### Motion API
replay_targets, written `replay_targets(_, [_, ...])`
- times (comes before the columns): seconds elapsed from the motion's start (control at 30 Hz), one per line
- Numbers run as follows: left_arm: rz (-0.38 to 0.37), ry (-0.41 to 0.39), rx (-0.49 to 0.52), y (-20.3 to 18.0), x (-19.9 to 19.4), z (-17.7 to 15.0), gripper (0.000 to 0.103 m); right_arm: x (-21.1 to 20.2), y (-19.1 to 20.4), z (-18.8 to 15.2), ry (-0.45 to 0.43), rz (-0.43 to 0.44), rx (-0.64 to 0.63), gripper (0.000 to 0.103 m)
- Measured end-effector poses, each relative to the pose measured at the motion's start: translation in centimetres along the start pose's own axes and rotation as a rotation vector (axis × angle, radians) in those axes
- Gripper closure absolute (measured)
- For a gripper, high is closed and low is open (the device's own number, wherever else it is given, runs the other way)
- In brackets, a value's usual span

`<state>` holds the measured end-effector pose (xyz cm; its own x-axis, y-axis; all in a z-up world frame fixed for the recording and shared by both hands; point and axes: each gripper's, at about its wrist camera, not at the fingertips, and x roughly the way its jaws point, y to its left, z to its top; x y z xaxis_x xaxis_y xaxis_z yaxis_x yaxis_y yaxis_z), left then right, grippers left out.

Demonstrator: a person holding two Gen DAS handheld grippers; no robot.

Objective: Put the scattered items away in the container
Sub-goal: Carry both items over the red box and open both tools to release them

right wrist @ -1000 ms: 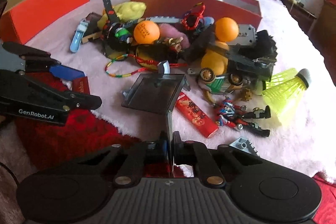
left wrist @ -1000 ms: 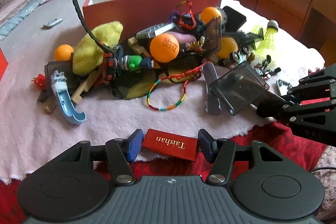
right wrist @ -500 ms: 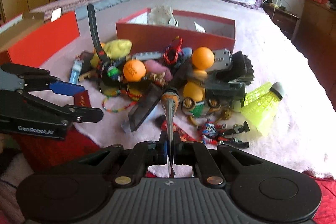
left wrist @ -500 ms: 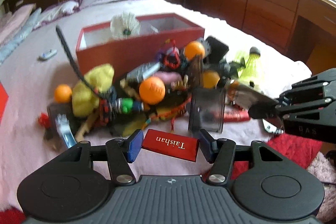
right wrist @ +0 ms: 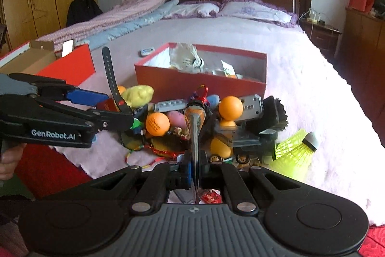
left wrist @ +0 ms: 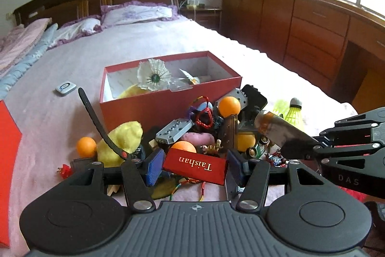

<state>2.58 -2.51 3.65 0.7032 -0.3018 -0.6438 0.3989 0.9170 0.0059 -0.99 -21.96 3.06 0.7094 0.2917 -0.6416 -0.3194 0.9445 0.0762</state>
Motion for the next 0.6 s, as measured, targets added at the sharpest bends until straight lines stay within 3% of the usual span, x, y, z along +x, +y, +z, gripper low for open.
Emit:
replay_targets(0.33, [0.036,-0.018,-0.021,-0.4,-2.1,-0.3,0.046,-1.9,1.7,-0.1,-0.011,0.01,0.001,0.097])
replay_targets(0.6, [0.029,0.015,-0.059,0.7,0.1,0.8,0.046,-1.3,1.0,0.9,0.029,-0.009,0.014,0.097])
